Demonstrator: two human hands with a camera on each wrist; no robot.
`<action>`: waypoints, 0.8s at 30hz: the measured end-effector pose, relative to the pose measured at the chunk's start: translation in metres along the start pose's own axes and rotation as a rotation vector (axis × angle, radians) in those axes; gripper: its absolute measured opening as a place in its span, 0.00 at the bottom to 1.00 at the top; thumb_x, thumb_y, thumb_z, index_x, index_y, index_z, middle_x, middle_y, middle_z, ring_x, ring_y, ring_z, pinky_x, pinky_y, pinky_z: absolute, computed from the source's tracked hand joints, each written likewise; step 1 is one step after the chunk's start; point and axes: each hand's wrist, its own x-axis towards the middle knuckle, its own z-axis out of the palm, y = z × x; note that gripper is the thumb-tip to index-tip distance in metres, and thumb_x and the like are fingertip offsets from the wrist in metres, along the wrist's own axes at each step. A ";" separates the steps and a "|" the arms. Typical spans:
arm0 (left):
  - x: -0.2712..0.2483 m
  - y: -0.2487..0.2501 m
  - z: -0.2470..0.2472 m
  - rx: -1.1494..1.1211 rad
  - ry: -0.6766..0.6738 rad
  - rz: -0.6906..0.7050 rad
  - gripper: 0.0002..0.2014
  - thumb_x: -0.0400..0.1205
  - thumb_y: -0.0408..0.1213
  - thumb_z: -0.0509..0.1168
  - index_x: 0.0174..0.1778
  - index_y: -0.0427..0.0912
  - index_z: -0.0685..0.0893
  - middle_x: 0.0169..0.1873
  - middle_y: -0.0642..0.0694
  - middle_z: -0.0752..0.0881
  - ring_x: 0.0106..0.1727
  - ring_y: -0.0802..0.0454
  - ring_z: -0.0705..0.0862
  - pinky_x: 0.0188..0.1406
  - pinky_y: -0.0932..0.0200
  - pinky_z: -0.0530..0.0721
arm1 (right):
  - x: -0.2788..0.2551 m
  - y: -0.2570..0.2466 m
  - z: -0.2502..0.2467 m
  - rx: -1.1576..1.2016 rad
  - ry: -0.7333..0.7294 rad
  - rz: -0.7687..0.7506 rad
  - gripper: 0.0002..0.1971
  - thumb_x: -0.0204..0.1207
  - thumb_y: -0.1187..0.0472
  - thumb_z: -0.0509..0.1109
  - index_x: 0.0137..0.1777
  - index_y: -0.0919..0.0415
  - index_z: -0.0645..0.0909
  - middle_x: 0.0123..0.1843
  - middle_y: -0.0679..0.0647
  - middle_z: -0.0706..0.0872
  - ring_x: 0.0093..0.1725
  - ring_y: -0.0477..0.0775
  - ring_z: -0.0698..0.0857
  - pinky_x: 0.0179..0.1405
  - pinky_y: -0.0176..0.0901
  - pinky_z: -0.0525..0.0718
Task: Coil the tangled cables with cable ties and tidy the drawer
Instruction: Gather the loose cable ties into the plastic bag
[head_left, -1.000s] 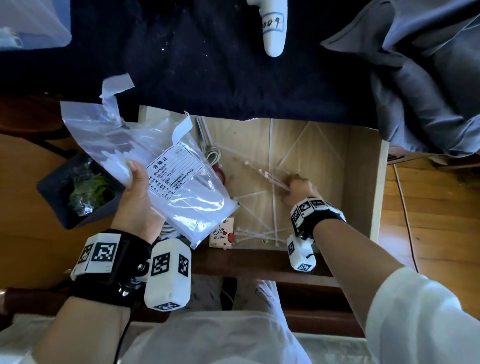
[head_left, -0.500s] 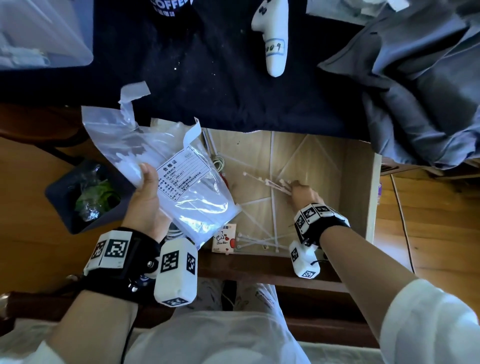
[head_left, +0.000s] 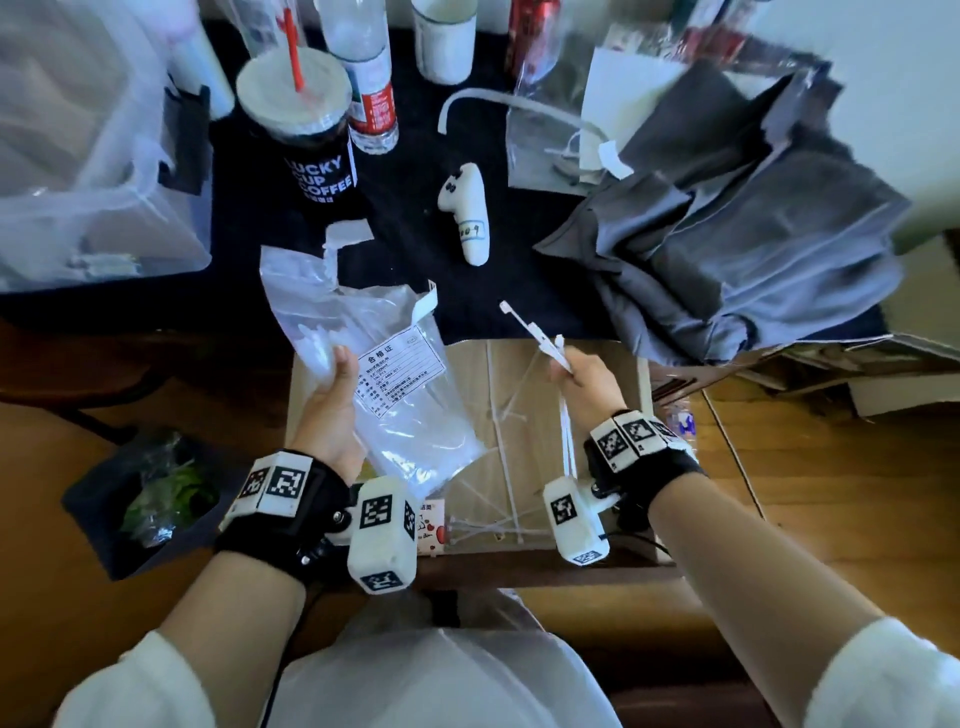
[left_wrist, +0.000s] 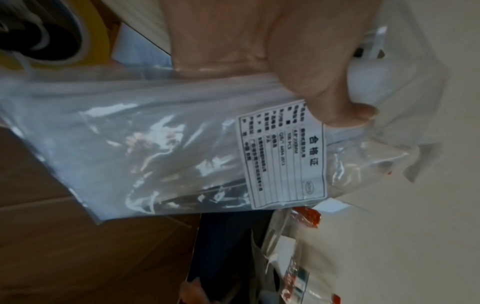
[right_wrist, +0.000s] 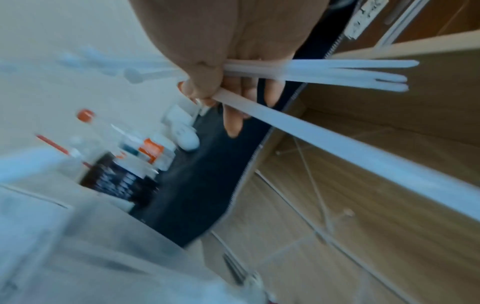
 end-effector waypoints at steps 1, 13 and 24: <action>0.004 0.002 0.006 0.006 0.029 -0.004 0.34 0.72 0.70 0.55 0.62 0.46 0.77 0.63 0.46 0.82 0.61 0.47 0.80 0.68 0.35 0.73 | 0.004 -0.008 -0.006 0.143 0.025 0.024 0.11 0.83 0.66 0.57 0.42 0.64 0.78 0.37 0.59 0.83 0.41 0.60 0.81 0.37 0.33 0.74; -0.021 0.036 0.054 0.037 -0.076 -0.072 0.36 0.81 0.63 0.53 0.81 0.45 0.62 0.81 0.43 0.61 0.82 0.45 0.59 0.76 0.46 0.61 | -0.005 -0.138 -0.099 1.442 0.229 -0.244 0.09 0.86 0.62 0.50 0.43 0.57 0.65 0.22 0.47 0.70 0.21 0.46 0.71 0.25 0.40 0.78; -0.027 0.062 0.074 -0.225 -0.265 -0.157 0.38 0.84 0.61 0.46 0.77 0.31 0.66 0.70 0.37 0.75 0.71 0.40 0.74 0.66 0.47 0.71 | -0.017 -0.165 -0.047 1.444 0.072 -0.284 0.11 0.87 0.63 0.48 0.43 0.58 0.65 0.24 0.47 0.71 0.23 0.47 0.71 0.28 0.40 0.76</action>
